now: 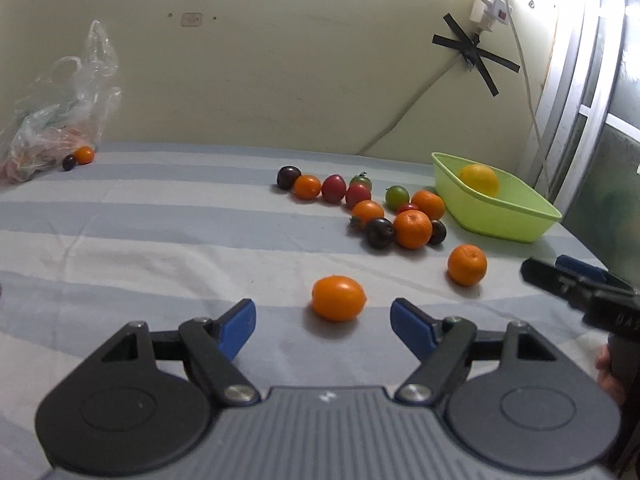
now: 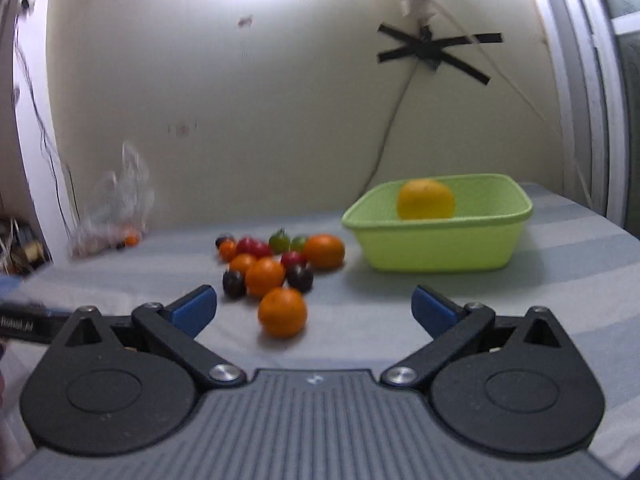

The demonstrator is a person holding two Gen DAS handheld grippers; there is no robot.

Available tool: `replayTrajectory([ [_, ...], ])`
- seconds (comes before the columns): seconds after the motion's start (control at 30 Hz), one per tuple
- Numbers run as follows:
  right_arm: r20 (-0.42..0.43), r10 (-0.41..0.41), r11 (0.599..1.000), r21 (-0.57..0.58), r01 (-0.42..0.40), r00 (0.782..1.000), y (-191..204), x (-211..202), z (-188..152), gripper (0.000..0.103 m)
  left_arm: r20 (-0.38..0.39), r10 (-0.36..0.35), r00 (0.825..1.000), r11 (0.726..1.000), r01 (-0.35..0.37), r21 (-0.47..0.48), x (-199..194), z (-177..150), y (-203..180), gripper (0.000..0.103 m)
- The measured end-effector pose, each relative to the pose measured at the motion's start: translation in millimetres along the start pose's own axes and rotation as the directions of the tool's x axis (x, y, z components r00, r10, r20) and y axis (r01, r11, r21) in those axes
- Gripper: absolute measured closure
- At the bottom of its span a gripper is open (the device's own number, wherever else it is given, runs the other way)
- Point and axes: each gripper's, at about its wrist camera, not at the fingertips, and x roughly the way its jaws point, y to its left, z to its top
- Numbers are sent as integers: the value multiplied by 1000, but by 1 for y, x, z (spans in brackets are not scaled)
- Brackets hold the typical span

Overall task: Organize fruits
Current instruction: 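Grasp the small oval orange with the left gripper while the right gripper grasps a mandarin, then carry both fruits over the green basket and open both grippers to drop them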

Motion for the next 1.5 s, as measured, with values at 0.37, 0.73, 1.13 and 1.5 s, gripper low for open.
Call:
replayTrajectory([
  [0.37,-162,-94,982,-175,66,982,31,56,3,25,0,53,999,993,-53,105,31,2,-16,30],
  [0.73,-218,-92,988,-139,63,971,26,79,8,35,-6,65,998,990,-64,124,44,-1,-21,47],
  [1.13,-211,-31,994,-109,8,977,25,48,-4,65,31,-12,999,993,8,114,21,-14,-18,68],
  [1.5,-178,39,972,-222,-78,983,50,-10,-36,65,5,-55,998,986,53,157,7,-30,-37,68],
])
